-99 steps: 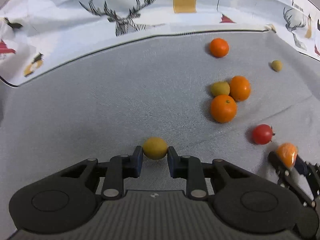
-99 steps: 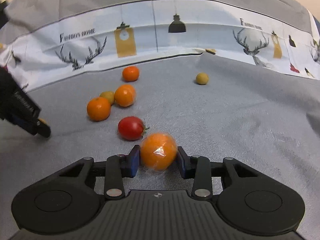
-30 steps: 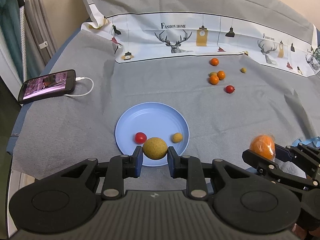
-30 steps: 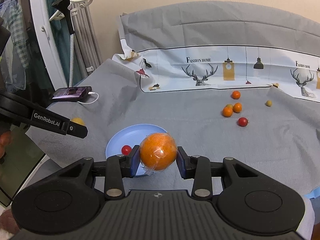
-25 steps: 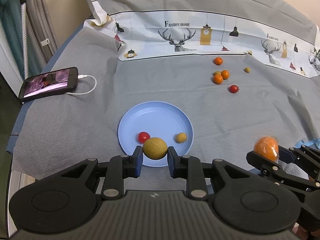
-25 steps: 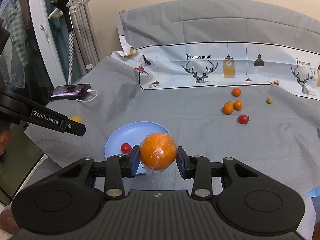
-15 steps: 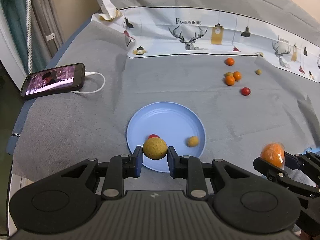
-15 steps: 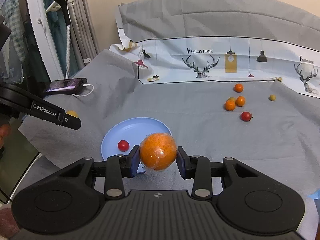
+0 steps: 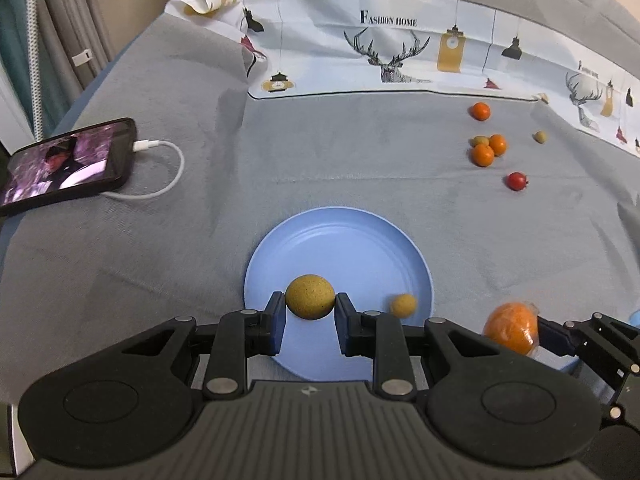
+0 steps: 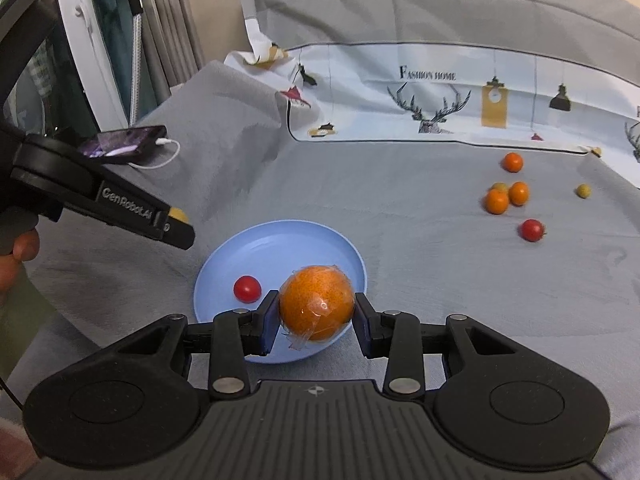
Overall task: Organize fruits
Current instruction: 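Open both tools to drop the fruits onto the blue plate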
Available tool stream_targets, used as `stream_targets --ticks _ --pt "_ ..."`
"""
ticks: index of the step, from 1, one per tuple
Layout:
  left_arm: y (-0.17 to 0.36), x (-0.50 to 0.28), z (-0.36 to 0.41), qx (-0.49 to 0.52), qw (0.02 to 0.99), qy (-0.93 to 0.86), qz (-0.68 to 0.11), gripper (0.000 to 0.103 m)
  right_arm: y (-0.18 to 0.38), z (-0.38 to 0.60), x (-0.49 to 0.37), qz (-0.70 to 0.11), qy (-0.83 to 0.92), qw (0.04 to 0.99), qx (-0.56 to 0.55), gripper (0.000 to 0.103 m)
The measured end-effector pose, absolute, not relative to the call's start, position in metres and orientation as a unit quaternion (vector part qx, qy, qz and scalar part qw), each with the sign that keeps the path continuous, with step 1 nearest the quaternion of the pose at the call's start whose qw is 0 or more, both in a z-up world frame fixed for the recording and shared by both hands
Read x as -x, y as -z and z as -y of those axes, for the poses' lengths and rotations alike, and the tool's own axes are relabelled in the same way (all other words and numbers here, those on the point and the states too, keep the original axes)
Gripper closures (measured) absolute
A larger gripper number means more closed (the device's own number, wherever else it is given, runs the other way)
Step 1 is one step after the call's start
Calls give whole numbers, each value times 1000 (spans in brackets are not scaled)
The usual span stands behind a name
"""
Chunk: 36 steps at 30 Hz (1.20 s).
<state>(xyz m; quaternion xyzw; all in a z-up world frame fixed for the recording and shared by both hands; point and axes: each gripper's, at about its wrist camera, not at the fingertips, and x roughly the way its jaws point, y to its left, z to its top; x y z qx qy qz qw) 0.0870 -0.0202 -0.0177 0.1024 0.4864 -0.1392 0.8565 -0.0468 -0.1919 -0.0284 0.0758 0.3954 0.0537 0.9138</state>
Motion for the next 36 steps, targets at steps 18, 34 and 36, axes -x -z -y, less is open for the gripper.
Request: stream_targets --ticks 18,34,36 --pt "89 -152 38 -142 839 113 -514 74 81 168 -22 -428 -85 900 -21 63" --pt "36 -63 13 -137 865 105 -471 0 29 188 50 -446 -71 890 -61 3" --pt "33 -43 9 -139 867 91 -470 0 22 185 65 -438 -70 895 -57 3"
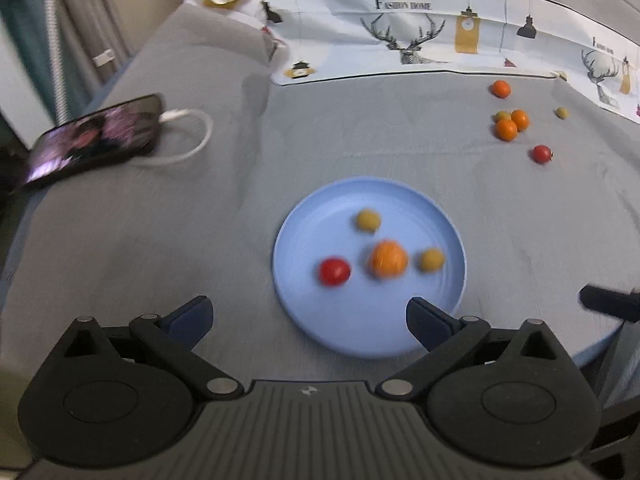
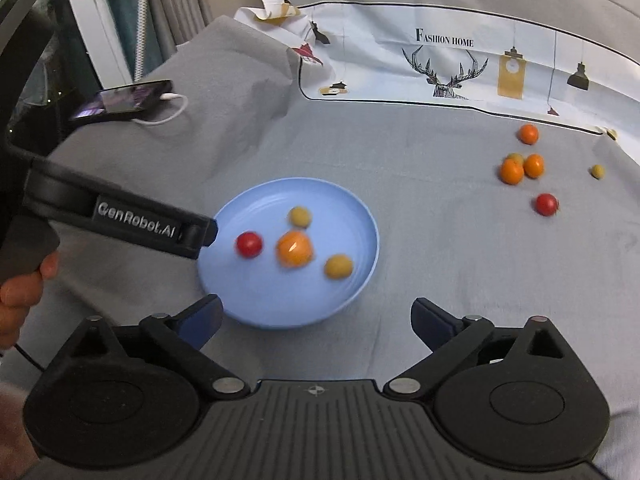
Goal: Organize fruits
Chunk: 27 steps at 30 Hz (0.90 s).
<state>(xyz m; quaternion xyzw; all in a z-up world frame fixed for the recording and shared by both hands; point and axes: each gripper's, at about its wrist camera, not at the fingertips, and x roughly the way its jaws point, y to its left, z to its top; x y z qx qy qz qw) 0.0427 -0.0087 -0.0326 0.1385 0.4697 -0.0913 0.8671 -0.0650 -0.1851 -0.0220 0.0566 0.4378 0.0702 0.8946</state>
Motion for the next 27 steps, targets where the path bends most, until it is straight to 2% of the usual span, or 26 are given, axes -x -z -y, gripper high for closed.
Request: stream_targets --ticks 7,27 --pt "22 11 7 -161 876 79 -448 0 -8 189 108 -383 -46 922 -44 1" --pt "-13 65 3 -140 894 85 -417 0 -43 190 163 -316 -37 947 -39 1"
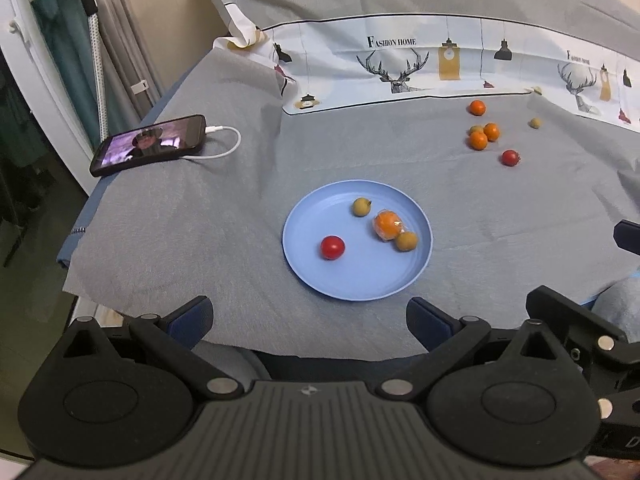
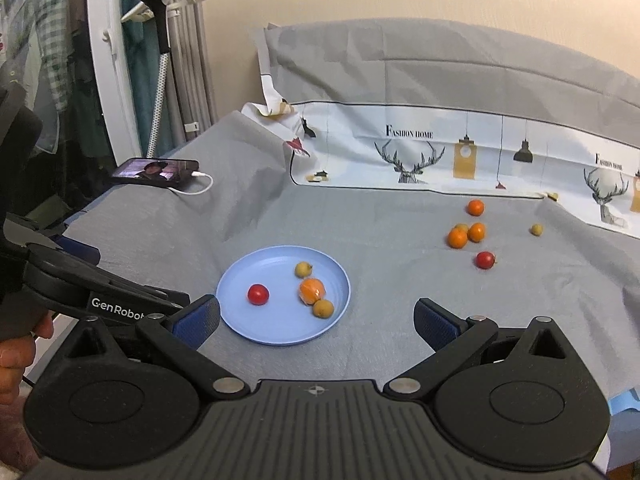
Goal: Organize fruits
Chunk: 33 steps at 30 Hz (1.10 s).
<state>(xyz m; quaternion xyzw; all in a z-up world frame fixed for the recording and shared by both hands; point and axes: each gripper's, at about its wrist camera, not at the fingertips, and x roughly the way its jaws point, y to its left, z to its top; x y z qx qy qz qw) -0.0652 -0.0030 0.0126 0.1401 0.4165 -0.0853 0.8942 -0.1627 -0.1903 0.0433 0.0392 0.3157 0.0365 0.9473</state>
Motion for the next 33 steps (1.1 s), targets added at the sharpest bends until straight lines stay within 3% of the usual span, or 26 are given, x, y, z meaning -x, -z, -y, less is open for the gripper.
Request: stream_targets --ticks 33 --pt "-18 75 -2 -151 898 75 -406 0 -48 186 171 -315 -35 948 -33 1"
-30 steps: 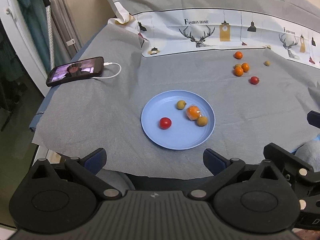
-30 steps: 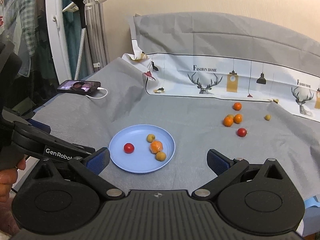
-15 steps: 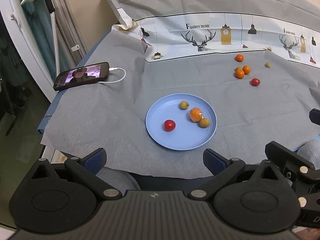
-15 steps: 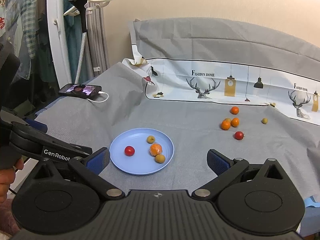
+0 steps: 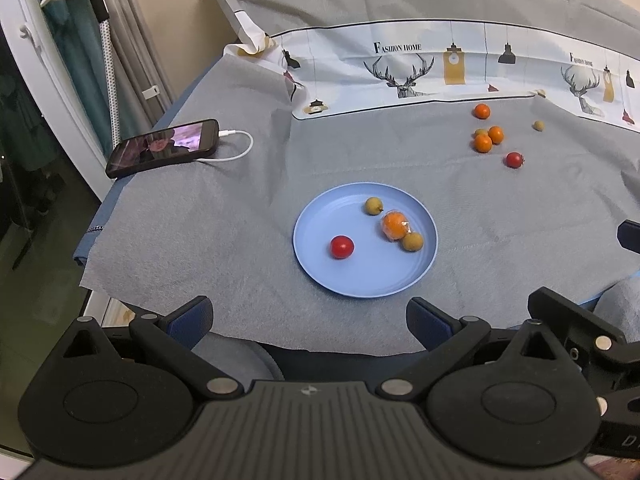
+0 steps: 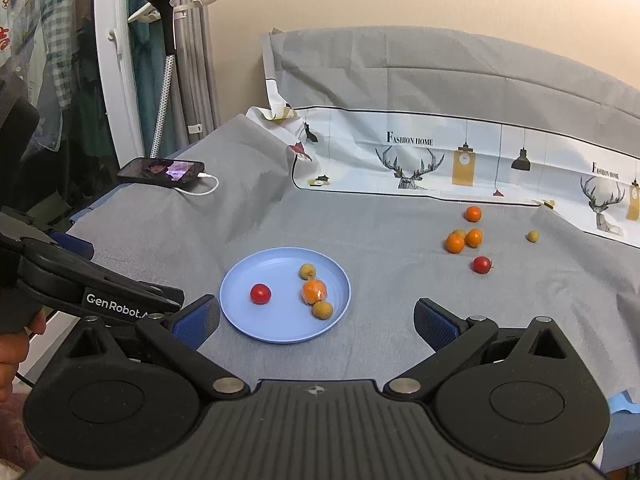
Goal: Organize fruits
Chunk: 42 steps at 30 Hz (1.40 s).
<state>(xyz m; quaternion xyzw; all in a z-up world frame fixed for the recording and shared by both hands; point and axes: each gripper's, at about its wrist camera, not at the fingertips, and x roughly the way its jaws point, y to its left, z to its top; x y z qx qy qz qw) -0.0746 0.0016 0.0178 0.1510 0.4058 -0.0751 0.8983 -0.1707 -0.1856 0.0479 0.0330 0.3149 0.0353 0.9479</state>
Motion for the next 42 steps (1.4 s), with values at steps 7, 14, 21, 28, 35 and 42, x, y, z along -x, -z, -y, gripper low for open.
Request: stream_targets --ticks 7,14,21,28,35,42 --pt "-12 70 -1 -156 894 75 -414 0 -43 186 166 -325 -37 944 -38 1" --pt "-6 64 2 -164 889 72 -422 0 -36 187 161 -336 -40 940 -45 1" --pt "2 55 6 -169 880 82 -436 0 -27 193 153 -347 -37 935 -58 1" --pt "5 38 10 -161 876 80 -447 0 -21 203 141 -346 -21 936 -69 1" --pt "6 19 22 -161 871 78 -457 0 -11 217 129 -355 -1 930 -94 1" --pt "13 -1 43 -175 861 90 -469 0 5 240 115 -366 26 922 -123 1"
